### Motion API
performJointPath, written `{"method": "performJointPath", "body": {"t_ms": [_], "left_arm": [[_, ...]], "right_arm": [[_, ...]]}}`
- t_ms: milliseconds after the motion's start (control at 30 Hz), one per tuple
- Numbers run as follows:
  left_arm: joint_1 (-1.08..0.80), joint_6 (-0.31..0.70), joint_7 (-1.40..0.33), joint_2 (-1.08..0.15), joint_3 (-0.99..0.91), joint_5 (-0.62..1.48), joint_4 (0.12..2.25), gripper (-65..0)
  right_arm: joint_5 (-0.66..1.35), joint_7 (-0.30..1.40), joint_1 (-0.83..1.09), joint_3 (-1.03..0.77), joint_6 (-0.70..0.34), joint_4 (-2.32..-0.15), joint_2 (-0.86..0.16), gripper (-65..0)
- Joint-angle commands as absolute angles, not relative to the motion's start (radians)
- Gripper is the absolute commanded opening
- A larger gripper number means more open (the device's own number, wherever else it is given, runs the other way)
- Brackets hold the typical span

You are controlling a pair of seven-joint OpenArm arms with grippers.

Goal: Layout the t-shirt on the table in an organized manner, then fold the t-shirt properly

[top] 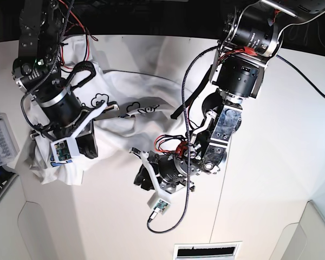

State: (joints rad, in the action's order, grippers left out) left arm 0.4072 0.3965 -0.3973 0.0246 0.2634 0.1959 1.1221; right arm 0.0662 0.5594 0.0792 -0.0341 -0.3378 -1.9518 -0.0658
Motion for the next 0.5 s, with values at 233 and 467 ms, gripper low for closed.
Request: {"method": "performJointPath", "body": {"t_ms": [233,467], "left_arm": [[0.435,0.397,-0.37,0.021,0.2,0.209,1.129,-46.9],[0.435,0.406,-0.363,-0.018,0.2,0.209,1.129,-46.9]], "right_arm": [[0.072,0.532,-0.072,-0.035,-0.338,-1.649,-0.052,-65.0],[0.072,0.587,-0.037,-0.035,-0.34,-1.632,-0.053,-65.0]]}}
